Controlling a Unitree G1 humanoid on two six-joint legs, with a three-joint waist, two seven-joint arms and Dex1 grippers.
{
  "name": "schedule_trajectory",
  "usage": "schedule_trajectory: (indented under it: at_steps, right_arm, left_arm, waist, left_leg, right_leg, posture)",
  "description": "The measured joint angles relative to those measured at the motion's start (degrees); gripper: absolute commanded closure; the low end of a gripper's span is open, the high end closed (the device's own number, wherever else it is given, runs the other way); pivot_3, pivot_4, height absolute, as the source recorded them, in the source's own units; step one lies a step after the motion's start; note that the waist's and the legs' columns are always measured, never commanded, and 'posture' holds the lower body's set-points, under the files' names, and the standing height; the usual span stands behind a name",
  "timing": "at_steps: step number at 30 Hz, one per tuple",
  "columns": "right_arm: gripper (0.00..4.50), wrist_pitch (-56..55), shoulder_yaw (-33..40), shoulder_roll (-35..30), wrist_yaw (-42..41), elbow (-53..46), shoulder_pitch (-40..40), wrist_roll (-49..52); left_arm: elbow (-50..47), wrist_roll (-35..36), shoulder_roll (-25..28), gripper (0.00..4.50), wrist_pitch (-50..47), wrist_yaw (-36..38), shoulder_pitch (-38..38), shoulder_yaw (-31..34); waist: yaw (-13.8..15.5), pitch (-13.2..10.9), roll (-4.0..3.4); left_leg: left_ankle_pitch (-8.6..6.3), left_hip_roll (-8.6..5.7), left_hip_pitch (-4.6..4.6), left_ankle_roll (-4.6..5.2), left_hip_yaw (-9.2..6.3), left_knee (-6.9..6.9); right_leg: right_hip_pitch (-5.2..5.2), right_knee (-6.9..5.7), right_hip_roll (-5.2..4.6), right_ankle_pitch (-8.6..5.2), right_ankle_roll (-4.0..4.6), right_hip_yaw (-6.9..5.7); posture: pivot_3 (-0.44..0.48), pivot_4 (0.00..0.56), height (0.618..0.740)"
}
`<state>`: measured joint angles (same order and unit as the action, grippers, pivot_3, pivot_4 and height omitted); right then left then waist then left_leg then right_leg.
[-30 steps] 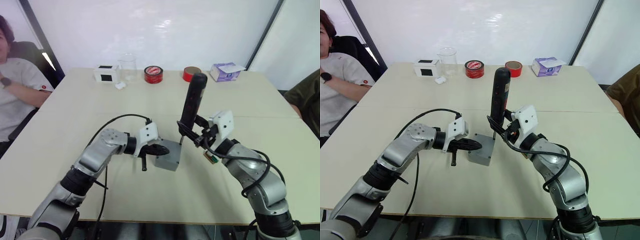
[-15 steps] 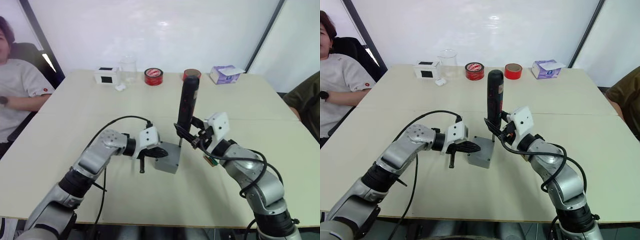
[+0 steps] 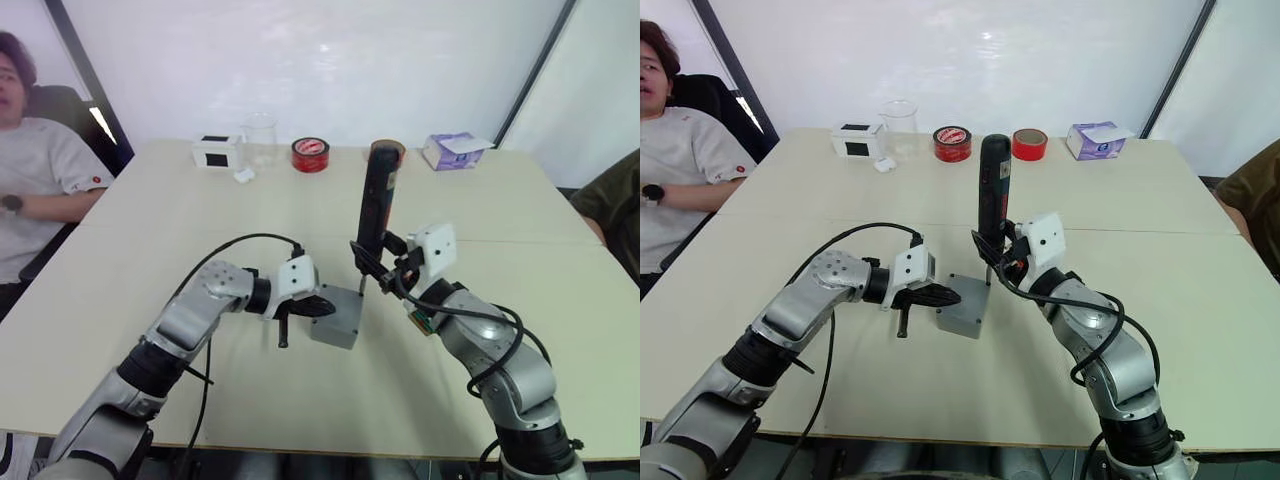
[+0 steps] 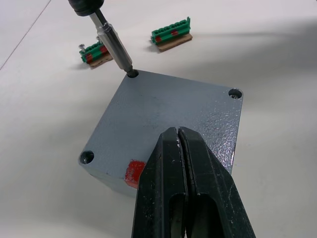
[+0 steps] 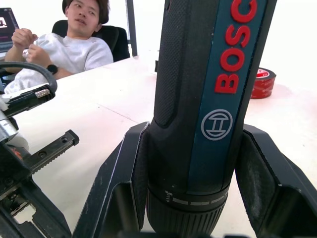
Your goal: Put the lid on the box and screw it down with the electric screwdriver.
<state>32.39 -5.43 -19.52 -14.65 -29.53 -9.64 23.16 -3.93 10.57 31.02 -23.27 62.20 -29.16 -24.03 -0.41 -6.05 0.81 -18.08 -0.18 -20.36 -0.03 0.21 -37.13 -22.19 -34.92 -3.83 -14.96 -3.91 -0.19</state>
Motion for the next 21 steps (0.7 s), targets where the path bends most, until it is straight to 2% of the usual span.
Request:
schedule_trajectory:
  at_steps: [8,12,21]
  right_arm:
    - [2.64,-5.6,0.5,0.0,-0.7,0.0,4.2,0.0]
    - [2.64,-8.6,1.0,-0.7,-2.9,-0.7,6.6,0.0]
    - [2.64,-8.9,0.7,-1.1,-3.1,-0.7,6.5,-1.0]
  left_arm:
    - [0.0,-0.1,0.0,4.50,0.1,-0.1,0.2,-0.1]
    - [0.0,-0.1,0.0,4.50,0.2,0.2,0.1,-0.1]
    - [0.6,-0.1,-0.2,4.50,1.1,0.1,-0.5,-0.9]
  waist:
    - [0.1,0.1,-0.06]
    - [-0.2,0.1,-0.13]
    - [-0.1,0.2,-0.14]
  left_leg:
    - [-0.04,0.02,0.00,-0.08,0.00,0.11]
    - [-0.12,0.02,0.03,-0.20,-0.04,0.36]
    - [-0.12,0.01,-0.04,-0.21,-0.07,0.53]
  right_leg:
    - [0.48,0.06,-0.05,-0.35,-0.21,0.00]
    - [0.71,0.57,-0.05,-0.37,-0.25,-0.04]
    - [0.81,0.91,-0.26,-0.44,-0.14,-0.02]
  posture:
    - [0.000,0.150,0.740]
    - [0.000,0.150,0.740]
    - [0.000,0.150,0.740]
